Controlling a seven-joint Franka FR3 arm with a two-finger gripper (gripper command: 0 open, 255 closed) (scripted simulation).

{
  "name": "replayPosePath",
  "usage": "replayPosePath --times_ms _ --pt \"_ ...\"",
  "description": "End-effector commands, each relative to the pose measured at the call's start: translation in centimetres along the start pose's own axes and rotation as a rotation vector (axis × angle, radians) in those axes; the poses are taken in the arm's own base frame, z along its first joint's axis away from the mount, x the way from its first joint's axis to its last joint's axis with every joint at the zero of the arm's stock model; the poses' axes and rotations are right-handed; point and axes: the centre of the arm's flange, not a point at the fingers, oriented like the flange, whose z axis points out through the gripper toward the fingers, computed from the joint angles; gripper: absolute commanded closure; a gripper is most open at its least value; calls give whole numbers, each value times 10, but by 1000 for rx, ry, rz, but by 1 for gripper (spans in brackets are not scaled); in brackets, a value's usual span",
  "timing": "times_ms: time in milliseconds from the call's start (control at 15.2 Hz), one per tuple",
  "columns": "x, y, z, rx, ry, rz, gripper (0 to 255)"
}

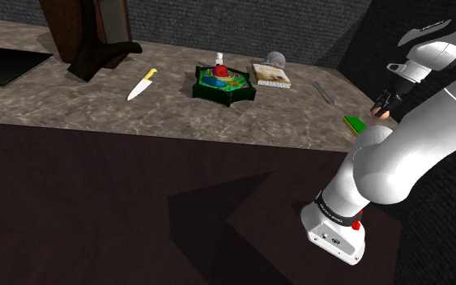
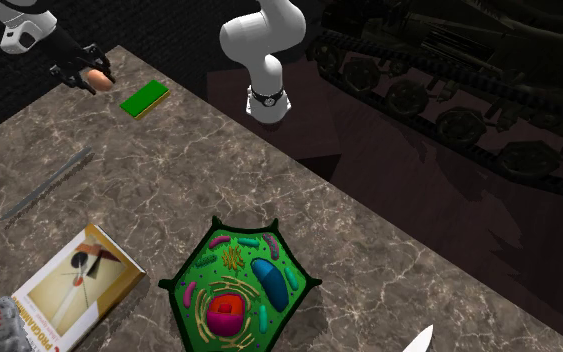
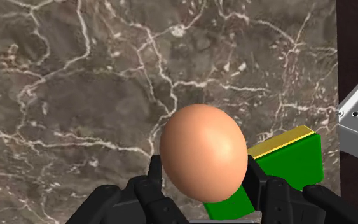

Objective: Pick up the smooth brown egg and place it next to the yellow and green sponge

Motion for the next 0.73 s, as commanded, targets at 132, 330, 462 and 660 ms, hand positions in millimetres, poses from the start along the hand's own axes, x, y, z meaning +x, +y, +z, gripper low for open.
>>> replayPosePath --times_ms 132,330,462,660 --pt "-4 3 22 0 0 0 255" --pt "-6 5 28 0 0 0 255" --pt "-6 5 28 0 0 0 255" --pt "-6 5 28 0 0 0 255"
